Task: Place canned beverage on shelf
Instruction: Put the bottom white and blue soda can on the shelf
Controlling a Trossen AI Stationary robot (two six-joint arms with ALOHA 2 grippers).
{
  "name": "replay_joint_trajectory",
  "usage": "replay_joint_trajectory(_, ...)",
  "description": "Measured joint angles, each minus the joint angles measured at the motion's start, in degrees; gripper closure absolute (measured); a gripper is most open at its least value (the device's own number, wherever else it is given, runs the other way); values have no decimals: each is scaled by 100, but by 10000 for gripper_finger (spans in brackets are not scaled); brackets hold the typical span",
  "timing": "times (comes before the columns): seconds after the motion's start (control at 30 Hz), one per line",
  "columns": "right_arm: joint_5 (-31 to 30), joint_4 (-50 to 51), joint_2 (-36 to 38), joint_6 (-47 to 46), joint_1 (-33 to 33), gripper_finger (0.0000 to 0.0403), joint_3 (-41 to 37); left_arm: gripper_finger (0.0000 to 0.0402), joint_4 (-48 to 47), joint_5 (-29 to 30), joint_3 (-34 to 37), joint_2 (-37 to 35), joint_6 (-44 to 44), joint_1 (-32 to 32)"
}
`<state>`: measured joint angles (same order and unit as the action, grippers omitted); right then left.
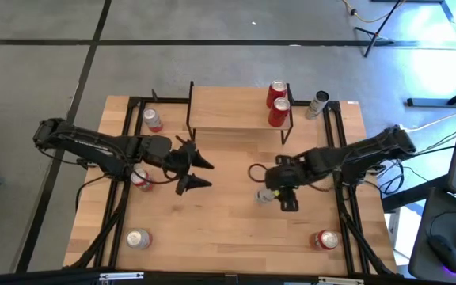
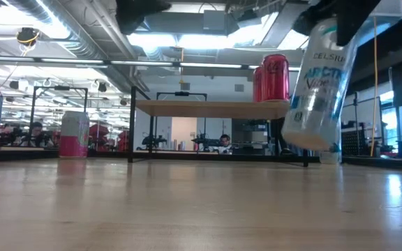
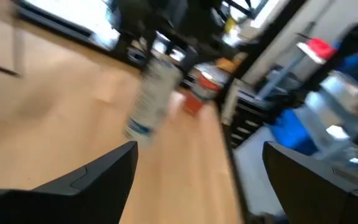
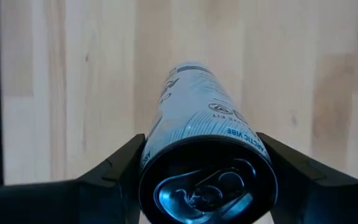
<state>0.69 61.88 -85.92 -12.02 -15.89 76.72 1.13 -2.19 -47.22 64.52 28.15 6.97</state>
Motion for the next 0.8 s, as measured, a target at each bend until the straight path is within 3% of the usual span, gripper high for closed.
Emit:
replay_joint_trajectory(0.17,118,-33,-561,694,321,173,361,63,45,1126,0,41,-16,-23)
replay_joint_trajectory(0.37,234,66,-978,867,658,171,434,62,92,861,0,36,268,45)
replay_joint_trajectory(0.63,232,70,-1066,902,768,169,447,63,59,1089,0,38,174,201)
replay_joint_trajectory(0.8,197,56,-1072,880,766,138,445,63,59,1088,0,38,172,211)
